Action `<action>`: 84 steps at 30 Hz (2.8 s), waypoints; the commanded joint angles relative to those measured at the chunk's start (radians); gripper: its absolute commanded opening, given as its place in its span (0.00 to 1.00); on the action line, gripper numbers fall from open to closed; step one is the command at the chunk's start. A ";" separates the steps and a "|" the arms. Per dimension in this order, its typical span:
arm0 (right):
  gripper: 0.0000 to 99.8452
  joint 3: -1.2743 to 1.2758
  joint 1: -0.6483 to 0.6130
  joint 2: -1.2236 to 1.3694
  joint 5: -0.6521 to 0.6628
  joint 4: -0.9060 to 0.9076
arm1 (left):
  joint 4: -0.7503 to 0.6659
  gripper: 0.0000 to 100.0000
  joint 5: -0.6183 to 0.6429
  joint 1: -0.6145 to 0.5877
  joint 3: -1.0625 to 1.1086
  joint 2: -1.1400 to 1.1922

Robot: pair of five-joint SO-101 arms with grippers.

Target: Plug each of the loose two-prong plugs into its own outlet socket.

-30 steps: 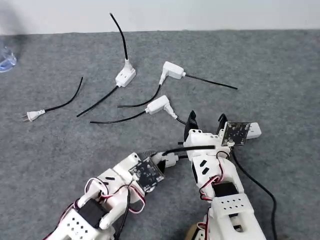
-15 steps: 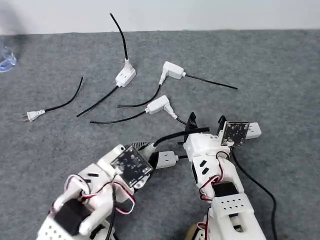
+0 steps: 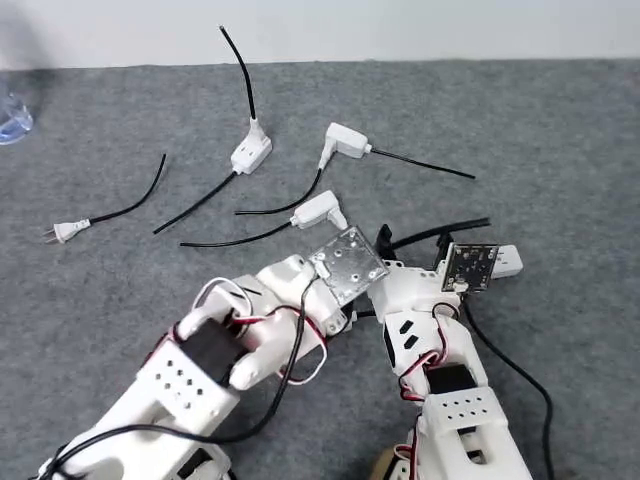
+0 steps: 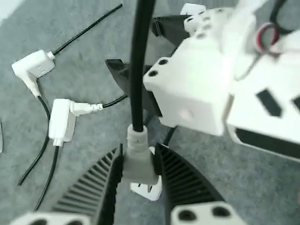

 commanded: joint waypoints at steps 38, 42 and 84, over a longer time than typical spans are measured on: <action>0.33 0.012 0.022 -0.002 0.069 0.010 | -0.048 0.01 -0.413 -0.499 0.406 0.009; 0.33 0.014 0.022 -0.002 0.069 0.010 | -0.044 0.01 -0.417 -0.491 0.423 0.009; 0.33 -0.367 0.438 -0.004 -0.083 0.743 | -0.086 0.29 0.009 -1.037 0.237 0.000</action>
